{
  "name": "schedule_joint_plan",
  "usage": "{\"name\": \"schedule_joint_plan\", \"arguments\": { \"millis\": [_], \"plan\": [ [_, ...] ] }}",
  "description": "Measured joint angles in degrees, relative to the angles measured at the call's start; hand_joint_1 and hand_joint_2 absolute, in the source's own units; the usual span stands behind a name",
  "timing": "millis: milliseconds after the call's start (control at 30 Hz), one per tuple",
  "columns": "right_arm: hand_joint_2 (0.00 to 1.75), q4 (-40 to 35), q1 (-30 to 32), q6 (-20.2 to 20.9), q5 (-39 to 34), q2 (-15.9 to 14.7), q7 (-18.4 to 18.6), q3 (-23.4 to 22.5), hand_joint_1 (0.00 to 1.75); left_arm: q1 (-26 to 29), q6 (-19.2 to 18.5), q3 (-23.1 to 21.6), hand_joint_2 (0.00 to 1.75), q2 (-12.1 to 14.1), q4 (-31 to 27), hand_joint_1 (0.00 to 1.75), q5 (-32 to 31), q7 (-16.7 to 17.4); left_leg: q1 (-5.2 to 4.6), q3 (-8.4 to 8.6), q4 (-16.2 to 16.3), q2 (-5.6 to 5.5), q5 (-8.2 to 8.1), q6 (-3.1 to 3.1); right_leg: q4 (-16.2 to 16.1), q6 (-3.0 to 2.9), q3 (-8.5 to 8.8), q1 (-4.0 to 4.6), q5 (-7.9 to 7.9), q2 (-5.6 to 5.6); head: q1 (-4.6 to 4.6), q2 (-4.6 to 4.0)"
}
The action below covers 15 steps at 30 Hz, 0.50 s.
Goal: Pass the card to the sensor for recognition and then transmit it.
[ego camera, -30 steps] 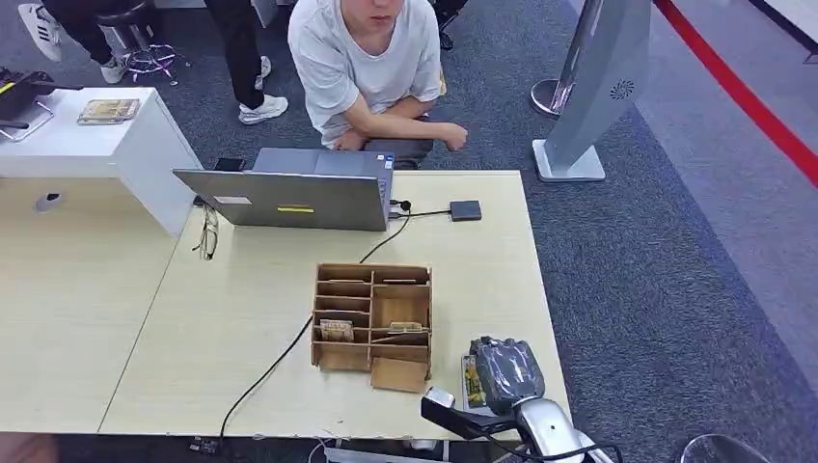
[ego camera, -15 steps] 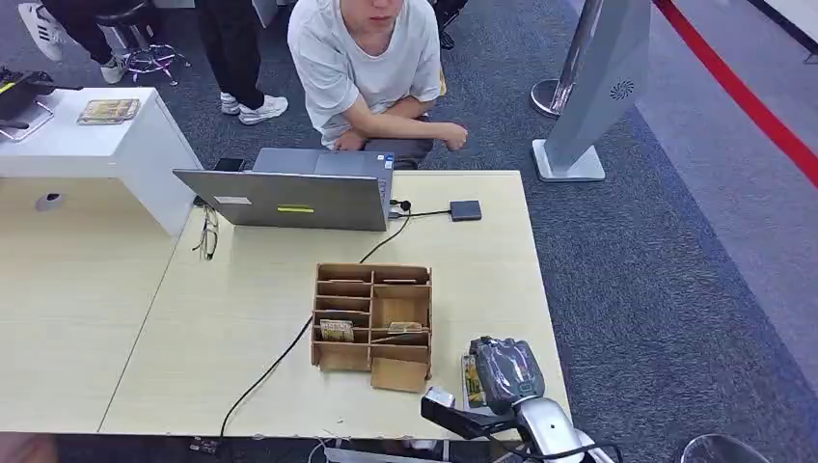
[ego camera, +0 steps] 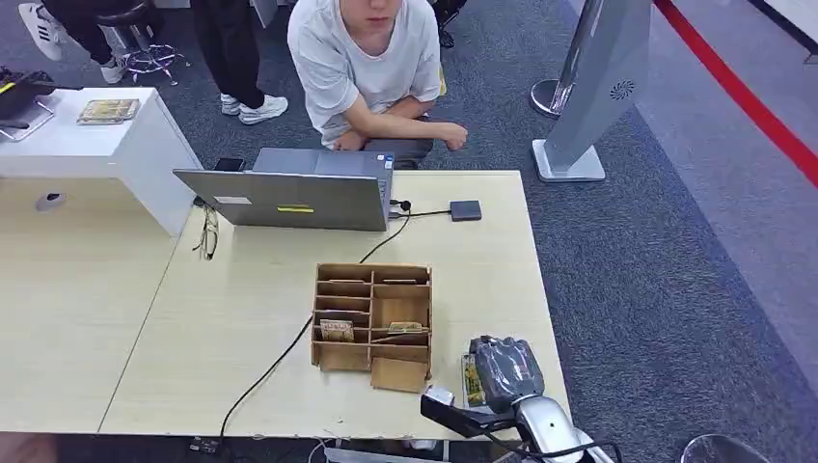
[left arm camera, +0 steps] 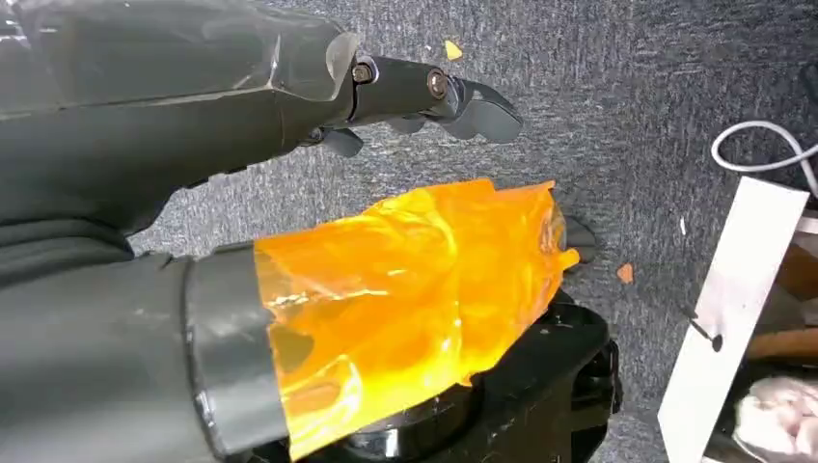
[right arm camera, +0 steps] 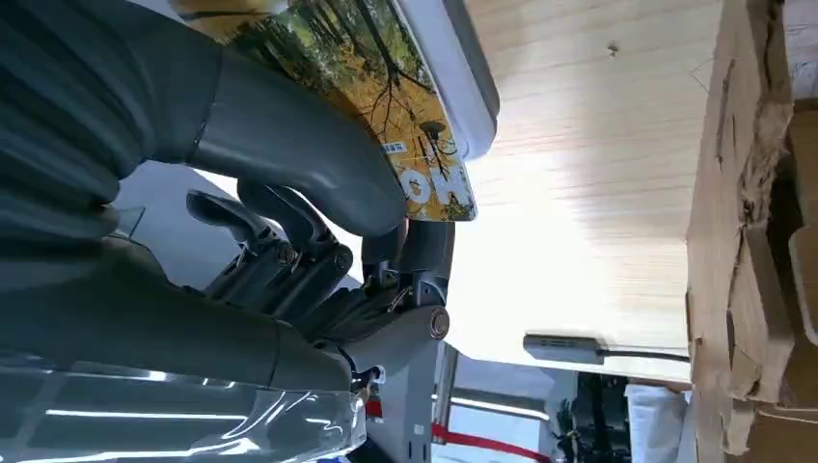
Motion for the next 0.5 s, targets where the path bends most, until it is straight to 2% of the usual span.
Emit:
{"name": "schedule_joint_plan", "arguments": {
  "millis": [500],
  "plan": [
    [1.75, 0.0, 0.0, 0.0, 0.0, 0.1, 0.0, -0.2, 1.75, 0.0, 0.0, 0.0, 0.0, 0.0, 0.0, 0.0, 0.0, 0.0, 0.0, 0.0, 0.0, 0.0, 0.0, 0.0, 0.0, 0.0, 0.0, 0.0, 0.0, 0.0, 0.0, 0.0]
  ]
}}
